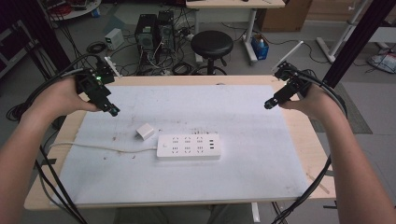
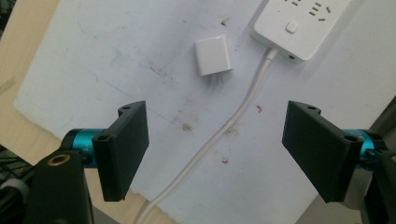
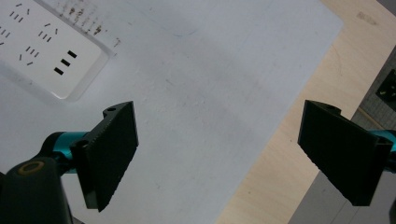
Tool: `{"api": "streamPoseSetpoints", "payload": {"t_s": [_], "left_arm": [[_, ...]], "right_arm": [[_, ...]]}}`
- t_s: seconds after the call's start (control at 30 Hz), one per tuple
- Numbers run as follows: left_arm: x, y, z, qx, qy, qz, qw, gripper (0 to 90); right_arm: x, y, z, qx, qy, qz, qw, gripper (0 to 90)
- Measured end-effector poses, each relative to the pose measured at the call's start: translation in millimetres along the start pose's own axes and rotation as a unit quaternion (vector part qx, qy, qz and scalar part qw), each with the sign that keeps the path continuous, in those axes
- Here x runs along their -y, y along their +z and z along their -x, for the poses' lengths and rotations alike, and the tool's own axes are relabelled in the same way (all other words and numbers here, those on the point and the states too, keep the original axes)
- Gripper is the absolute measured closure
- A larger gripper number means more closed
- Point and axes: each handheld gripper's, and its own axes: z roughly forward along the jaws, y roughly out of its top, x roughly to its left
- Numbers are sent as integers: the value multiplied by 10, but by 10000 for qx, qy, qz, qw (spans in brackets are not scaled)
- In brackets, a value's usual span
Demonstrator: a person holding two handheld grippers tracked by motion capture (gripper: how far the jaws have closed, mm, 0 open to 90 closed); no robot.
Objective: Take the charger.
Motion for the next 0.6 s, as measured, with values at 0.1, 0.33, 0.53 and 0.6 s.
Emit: {"api": "streamPoseSetpoints", "payload": {"t_s": [0.1, 0.33, 0.53, 0.6], "left_arm": [[-12, -5, 5, 66, -67, 26, 10000, 229], [-80, 64, 24, 177, -93, -146, 9997, 229], [-184, 204, 23, 233, -178, -207, 9994, 230], [-211, 280, 22, 246, -232, -175, 9993, 230]], "right_arm": [[-12, -13, 1, 28, -42, 5, 10000, 117], [-22, -32, 4, -4, -46, 30, 10000, 116], [-9, -44, 14, 11, -74, 96, 9999, 116], [-2, -50, 16, 30, -70, 85, 9999, 116]]}}
